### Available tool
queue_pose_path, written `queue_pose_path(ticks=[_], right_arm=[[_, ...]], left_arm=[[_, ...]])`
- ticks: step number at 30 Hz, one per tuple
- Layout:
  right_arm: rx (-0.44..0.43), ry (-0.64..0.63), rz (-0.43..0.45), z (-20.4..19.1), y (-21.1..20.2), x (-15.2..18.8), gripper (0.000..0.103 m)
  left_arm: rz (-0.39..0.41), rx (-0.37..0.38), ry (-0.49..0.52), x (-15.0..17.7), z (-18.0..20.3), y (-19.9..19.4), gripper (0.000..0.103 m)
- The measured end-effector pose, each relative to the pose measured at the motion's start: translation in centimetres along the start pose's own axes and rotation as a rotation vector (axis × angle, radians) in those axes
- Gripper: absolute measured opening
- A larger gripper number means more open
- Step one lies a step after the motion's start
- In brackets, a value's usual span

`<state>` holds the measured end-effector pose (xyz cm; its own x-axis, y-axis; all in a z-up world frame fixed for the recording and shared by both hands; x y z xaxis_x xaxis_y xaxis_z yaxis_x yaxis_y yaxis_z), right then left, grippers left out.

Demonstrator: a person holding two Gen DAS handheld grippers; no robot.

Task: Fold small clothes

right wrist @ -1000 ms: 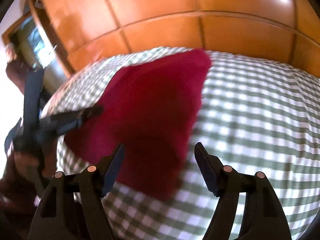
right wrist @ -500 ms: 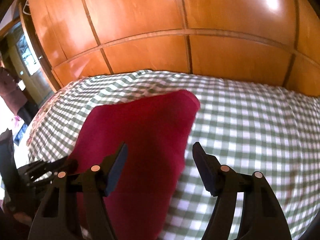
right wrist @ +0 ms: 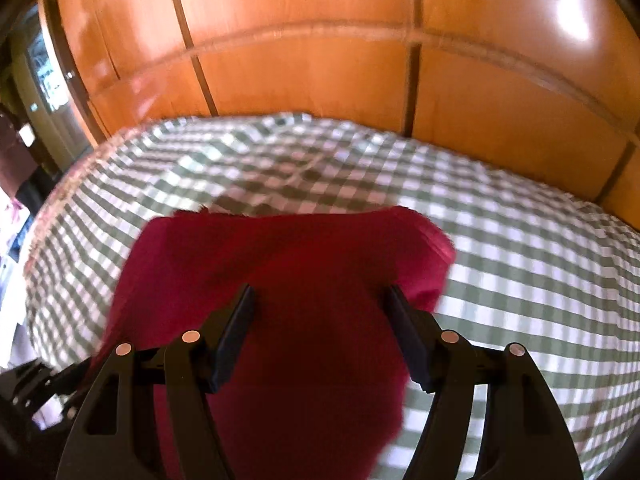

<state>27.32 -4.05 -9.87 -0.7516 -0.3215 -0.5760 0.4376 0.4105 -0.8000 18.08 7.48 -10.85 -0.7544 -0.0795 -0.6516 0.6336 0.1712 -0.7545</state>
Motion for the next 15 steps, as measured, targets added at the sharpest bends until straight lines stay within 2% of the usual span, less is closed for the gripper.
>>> queue_pose_path(ticks=[2,4,9,10,15], right_arm=[[0.020,0.004,-0.038,0.1,2.0,0.4,0.067],[0.029,0.011,-0.038,0.3,2.5,0.4,0.068],[0.005,0.042,0.023,0.6,0.4,0.6,0.069],[-0.002,0.058,0.035,0.8,-0.1,0.7,0.073],[-0.073,0.198,0.096,2.2,-2.7,2.9,0.076]], left_arm=[[-0.006,-0.002,-0.010,0.1,-0.2,0.2,0.018],[-0.006,0.003,-0.017,0.1,-0.3,0.2,0.018],[0.008,0.009,-0.025,0.2,-0.2,-0.3,0.017],[0.011,0.015,-0.033,0.2,-0.2,-0.4,0.017],[0.023,0.026,-0.042,0.4,-0.6,-0.6,0.015]])
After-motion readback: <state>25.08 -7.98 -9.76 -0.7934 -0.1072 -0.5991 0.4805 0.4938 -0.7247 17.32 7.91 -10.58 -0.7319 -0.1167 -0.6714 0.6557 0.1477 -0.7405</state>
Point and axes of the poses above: each gripper's, at about its wrist camera, not at the fingertips, and y roughly the way its jaws point, z to its right, x to its underside, the point moved 8 cm from there along y, roughly the way its jaws point, and after that the axes turned 12 degrees about -x, right-handed, at the moved point
